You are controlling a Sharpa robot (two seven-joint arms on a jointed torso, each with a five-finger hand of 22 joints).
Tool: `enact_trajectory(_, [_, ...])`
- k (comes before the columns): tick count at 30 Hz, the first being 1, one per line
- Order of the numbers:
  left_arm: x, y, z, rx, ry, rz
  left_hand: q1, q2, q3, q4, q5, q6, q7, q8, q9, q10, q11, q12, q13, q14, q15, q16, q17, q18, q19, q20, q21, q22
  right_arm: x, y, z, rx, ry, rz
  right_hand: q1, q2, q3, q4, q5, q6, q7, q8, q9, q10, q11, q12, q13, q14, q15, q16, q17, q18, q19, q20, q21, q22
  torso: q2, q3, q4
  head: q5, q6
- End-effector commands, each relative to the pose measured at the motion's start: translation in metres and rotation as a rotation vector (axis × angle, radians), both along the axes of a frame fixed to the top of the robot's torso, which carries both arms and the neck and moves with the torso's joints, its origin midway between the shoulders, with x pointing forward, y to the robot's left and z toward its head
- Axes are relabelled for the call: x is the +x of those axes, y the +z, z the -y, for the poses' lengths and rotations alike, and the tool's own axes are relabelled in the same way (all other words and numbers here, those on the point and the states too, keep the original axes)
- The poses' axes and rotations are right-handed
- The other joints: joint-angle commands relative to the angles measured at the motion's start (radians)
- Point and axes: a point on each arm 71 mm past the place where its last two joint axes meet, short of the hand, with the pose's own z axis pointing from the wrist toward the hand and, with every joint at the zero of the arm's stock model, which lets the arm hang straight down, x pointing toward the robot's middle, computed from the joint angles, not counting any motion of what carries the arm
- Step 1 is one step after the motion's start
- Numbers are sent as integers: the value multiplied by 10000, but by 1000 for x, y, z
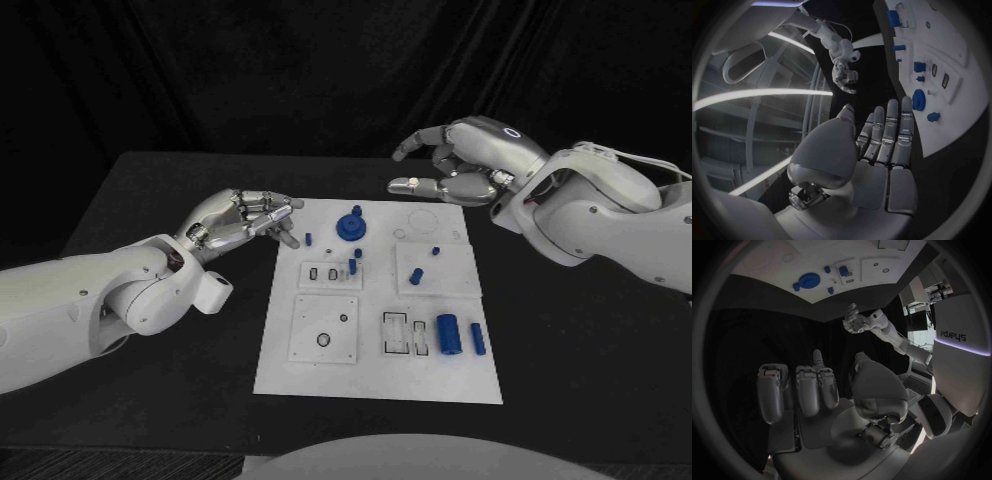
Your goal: Assemble the parts on the task board
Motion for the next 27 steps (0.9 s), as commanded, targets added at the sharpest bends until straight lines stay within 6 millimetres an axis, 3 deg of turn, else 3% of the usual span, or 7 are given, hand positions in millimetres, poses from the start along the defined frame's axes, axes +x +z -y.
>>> enact_trajectory(1, [2, 14, 11, 2959, -181, 2584, -362, -61, -446, -25, -302, 585, -10, 608, 96, 7068, -500, 3900, 9354, 5573, -536, 4923, 9323, -205, 1771, -657, 3880, 3419, 4, 2, 15, 841, -528, -840, -109, 355, -181, 17, 297, 147, -15, 252, 93, 1049, 48, 26, 2633, 1056, 54, 26, 2634, -59, 838, 59, 76, 2497, -15, 10, -43, 80, 12])
enact_trajectory(2, [3, 19, 14, 3583, -290, 2862, -653, 18, -678, -14, -285, 779, -26, 909, 145, 9071, -476, 4023, 11471, 7679, -581, 5128, 12126, -850, 3580, -760, 7272, 8109, 5, 2, 20, 859, -678, -963, -86, 451, -198, -5, 413, 184, -14, 325, 121, 1049, 41, 26, 2633, 1056, 60, 26, 2634, -65, 852, 55, 97, 2505, -21, 9, -50, 105, 0])
enact_trajectory(4, [8, 26, 21, 4741, -499, 3078, -1011, 24, -935, -10, -296, 1286, -229, 1367, 367, 9071, -614, 4023, 11471, 7679, -691, 5128, 12126, -1133, 4857, -829, 8762, 10540, 6, 1, 27, 860, -920, -1154, 182, 611, -364, -23, 752, 213, -21, 596, 222, 1049, 35, 26, 2633, 1056, 59, 26, 2634, -75, 874, 50, 132, 2518, -34, 6, -60, 152, 0])
enact_trajectory(10, [19, 43, 44, 8403, -1315, 2676, -2987, 531, -1780, 40, -283, 2601, -722, 2170, 1087, 9071, -1068, 4023, 11471, 7679, -1109, 5128, 12126, -1241, 5537, -907, 9320, 11644, 9, -3, 40, 785, -1402, -1577, 808, 813, -606, -29, 1335, 409, -49, 1054, 369, 1049, 27, 26, 2633, 1056, 55, 26, 2634, -91, 912, 50, 192, 2540, -78, 39, -89, 294, 8])
enact_trajectory(13, [22, 48, 57, 9819, -1755, 2243, -2733, 756, -1823, 38, 515, 3263, -1067, 2576, 1621, 9071, -1402, 4023, 11471, 7679, -1396, 5128, 12126, -1359, 6032, -1179, 9499, 12177, 10, -6, 42, 707, -1532, -1780, 1007, 876, -689, -28, 1515, 411, -58, 1159, 399, 1049, 20, 26, 2633, 1056, 50, 26, 2634, -93, 915, 47, 197, 2541, -88, 82, -134, 364, -9])
enact_trajectory(16, [26, 49, 72, 10772, -2114, 1616, -2412, 828, -1725, -88, 763, 3582, -1260, 2725, 1975, 9071, -1582, 4023, 11471, 7679, -1578, 5128, 12126, -1411, 6234, -1350, 9557, 12382, 11, -10, 44, 594, -1678, -2019, 1053, 891, -712, -27, 1551, 418, -63, 1189, 408, 1049, 17, 26, 2633, 1056, 48, 26, 2634, -93, 916, 46, 198, 2542, -87, 87, -116, 383, -26])
enact_trajectory(27, [38, 42, 112, 12317, -3163, 399, -2359, 961, -1509, -8, 335, 3517, -1300, 2559, 2444, 9071, -1679, 4023, 11471, 7679, -1723, 5128, 12126, -1368, 6091, -1514, 9478, 12216, 12, -21, 51, 307, -2075, -2635, 1573, 1050, -840, -32, 2030, 389, -84, 1372, 447, 1049, -2, 26, 2633, 1056, 30, 26, 2634, -91, 911, 30, 192, 2539, -82, 199, -180, 416, -220])
